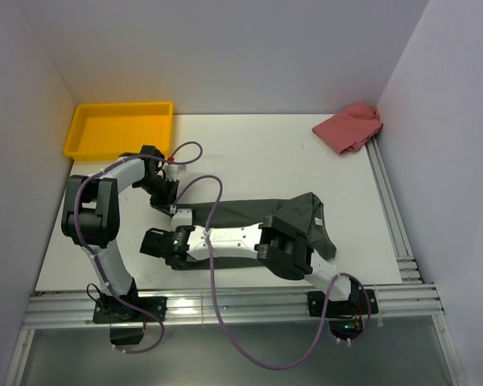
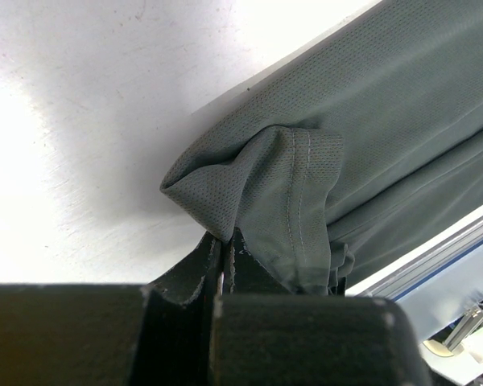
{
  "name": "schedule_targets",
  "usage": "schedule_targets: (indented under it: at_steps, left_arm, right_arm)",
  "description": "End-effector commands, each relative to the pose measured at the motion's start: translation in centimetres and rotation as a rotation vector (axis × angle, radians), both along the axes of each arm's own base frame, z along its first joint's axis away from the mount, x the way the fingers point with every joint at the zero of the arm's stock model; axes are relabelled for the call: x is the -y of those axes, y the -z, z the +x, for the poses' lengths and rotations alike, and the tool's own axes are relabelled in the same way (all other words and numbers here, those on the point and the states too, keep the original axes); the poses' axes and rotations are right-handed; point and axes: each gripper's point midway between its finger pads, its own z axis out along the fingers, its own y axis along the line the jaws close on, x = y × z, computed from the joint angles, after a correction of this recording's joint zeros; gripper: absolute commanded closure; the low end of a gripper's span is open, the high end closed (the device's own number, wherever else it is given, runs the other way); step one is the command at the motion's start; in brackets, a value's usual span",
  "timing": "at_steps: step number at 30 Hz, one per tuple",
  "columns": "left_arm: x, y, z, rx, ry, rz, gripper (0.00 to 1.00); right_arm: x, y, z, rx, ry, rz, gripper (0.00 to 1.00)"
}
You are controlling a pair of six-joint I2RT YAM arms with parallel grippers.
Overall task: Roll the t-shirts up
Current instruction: Roll the tshirt
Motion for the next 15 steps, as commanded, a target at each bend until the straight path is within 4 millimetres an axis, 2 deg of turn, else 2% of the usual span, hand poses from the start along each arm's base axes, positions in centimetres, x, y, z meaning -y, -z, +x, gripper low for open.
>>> schedule_targets:
  at_steps: [1, 2, 3, 4, 5, 6, 8, 9, 11, 12, 13, 15]
  left_arm:
    - [0.2, -1.4, 1.4, 0.052, 0.007, 0.001, 1.00]
    - [0.1, -1.5, 1.5, 0.056, 0.007, 0.007, 1.00]
    - [0.2, -1.6, 1.7, 0.060, 0.005, 0.006, 1.00]
    - [0.1, -1.7, 1.8, 0.063, 0.006, 0.011, 1.00]
    - [0.1, -1.7, 1.8, 0.063, 0.006, 0.012, 0.99]
    - [0.0, -1.8, 1.8, 0.064, 0.006, 0.015, 0.98]
    - [0.0, -1.9, 2.0, 0.068, 0.004, 0.018, 0.96]
    - [0.0, -2.0, 2.1, 0.073, 0.004, 0.017, 0.94]
    - [0.0, -2.1, 2.1, 0.075, 0.003, 0.015, 0.92]
    - [0.2, -2.2, 2.1, 0.076, 0.005, 0.007, 0.91]
    - [0.2, -2.2, 2.1, 0.075, 0.004, 0.004, 0.89]
    - [0.4, -2.5, 2.4, 0.083, 0.005, -0.005, 0.85]
  right_arm:
    - [-0.5, 1.9, -0.8, -0.054, -0.021, 0.112, 1.00]
    - [-0.5, 1.5, -0.2, -0.053, -0.014, 0.156, 1.00]
    - [-1.0, -0.3, 0.0, -0.046, -0.014, 0.231, 1.00]
    - [-1.1, 0.2, -0.1, -0.056, -0.019, 0.296, 1.00]
    - [-1.2, -0.3, 0.1, -0.052, -0.016, 0.342, 1.00]
    - [-1.5, -1.8, 0.6, -0.045, -0.012, 0.407, 1.00]
    - [-1.6, -2.0, 0.6, -0.049, -0.008, 0.495, 1.00]
    - [-1.0, -1.8, 0.7, -0.058, 0.009, 0.514, 1.00]
    - [-1.8, -2.7, 0.8, -0.063, 0.011, 0.607, 1.00]
    - [-1.0, -2.1, 0.7, -0.079, 0.036, 0.620, 1.00]
    - [-1.6, -2.8, 0.8, -0.074, 0.034, 0.686, 1.00]
    - [-1.5, -3.2, 0.6, -0.106, 0.059, 0.759, 1.00]
